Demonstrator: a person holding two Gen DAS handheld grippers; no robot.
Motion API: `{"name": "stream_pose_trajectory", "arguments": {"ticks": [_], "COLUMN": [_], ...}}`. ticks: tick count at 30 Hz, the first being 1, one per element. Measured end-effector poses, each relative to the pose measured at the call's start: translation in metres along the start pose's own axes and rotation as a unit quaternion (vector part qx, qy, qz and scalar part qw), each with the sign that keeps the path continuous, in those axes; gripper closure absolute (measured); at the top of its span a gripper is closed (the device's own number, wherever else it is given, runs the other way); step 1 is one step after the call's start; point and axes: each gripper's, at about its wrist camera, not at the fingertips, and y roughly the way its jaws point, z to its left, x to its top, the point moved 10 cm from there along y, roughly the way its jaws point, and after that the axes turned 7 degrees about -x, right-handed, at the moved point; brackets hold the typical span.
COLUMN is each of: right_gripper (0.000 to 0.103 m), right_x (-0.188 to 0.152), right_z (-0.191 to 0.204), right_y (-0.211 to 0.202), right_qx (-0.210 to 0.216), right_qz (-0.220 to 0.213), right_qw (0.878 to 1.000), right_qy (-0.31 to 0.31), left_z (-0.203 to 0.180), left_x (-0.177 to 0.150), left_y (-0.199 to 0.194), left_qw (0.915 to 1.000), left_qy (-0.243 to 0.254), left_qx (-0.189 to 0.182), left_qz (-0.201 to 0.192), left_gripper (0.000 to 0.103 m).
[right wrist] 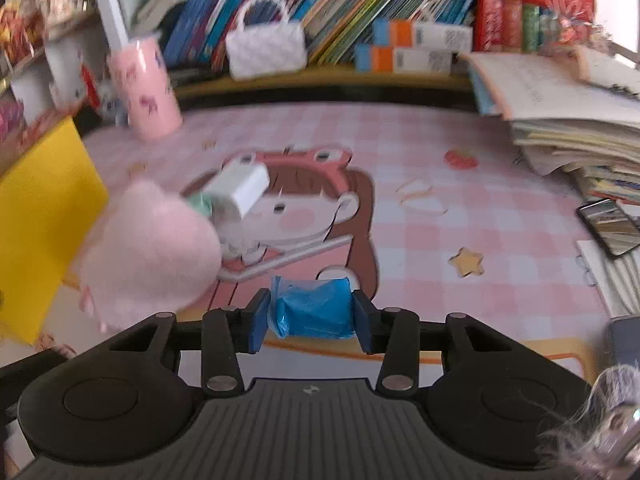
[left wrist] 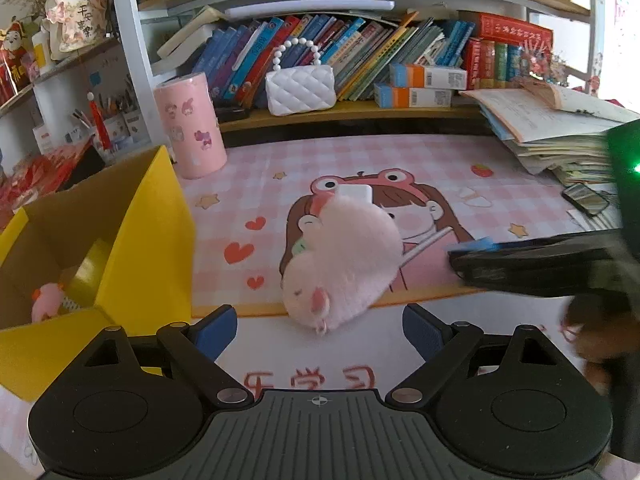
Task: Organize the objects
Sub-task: 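Grasp the pink plush pig with the left tool while the right tool grasps the blue packet, then carry the pig and blue packet in both tools over the yellow box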
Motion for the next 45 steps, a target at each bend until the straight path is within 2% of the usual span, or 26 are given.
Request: {"name": "stream_pose_trajectory", "arguments": {"ticks": [4,8,14,18,22,25,31,34,37,45], "right_gripper": [0.063,0.063,0.063,0.063,0.063,0.063,0.063,0.063,0.063,0.063], "right_x": [0.006,-0.003,-0.015,-0.015,-0.02,-0.021,-0.025,-0.028,-0.03,-0.04], "right_z": [-0.018,-0.031,-0.03,-0.03,-0.03,-0.029,-0.016,-0.005,0.013,0.068], "right_y": [-0.025,-0.044,-0.067,-0.08,-0.086,-0.09,-0.094,-0.098,-0.104,-0.12], "right_qx": [-0.01,-0.012,-0.009,-0.017,-0.024,-0.03,-0.043,-0.044,-0.041,-0.029], "right_qz": [-0.022,-0.014,-0.012,-0.02,-0.017,-0.018,-0.011,-0.01,-0.014,-0.019], "right_qw": [0.999,0.999,0.999,0.999,0.999,0.999,0.999,0.998,0.999,0.999], "right_qy": [0.024,0.039,0.03,0.022,0.025,0.028,0.031,0.032,0.025,0.009], "left_z": [-0.001,-0.007,-0.018,-0.021,-0.02,-0.017,-0.004,0.004,0.013,0.055], "left_x": [0.007,0.014,0.02,0.021,0.022,0.023,0.026,0.021,0.011,-0.028], "left_y": [0.019,0.04,0.065,0.081,0.084,0.075,0.031,0.001,-0.025,-0.076], "left_qw": [1.0,0.9997,0.9978,0.997,0.9964,0.9974,0.9992,0.9975,0.9957,0.9937], "left_qy": [-0.001,0.021,0.056,0.068,0.077,0.069,0.012,-0.02,-0.032,-0.06], "left_qx": [0.004,0.013,0.036,0.035,0.032,0.021,-0.022,-0.051,-0.068,-0.072], "left_qz": [0.002,0.002,0.002,0.013,0.008,-0.001,-0.032,-0.045,-0.055,-0.062], "left_gripper": [0.011,0.011,0.011,0.012,0.029,0.037,0.038,0.038,0.038,0.038]}}
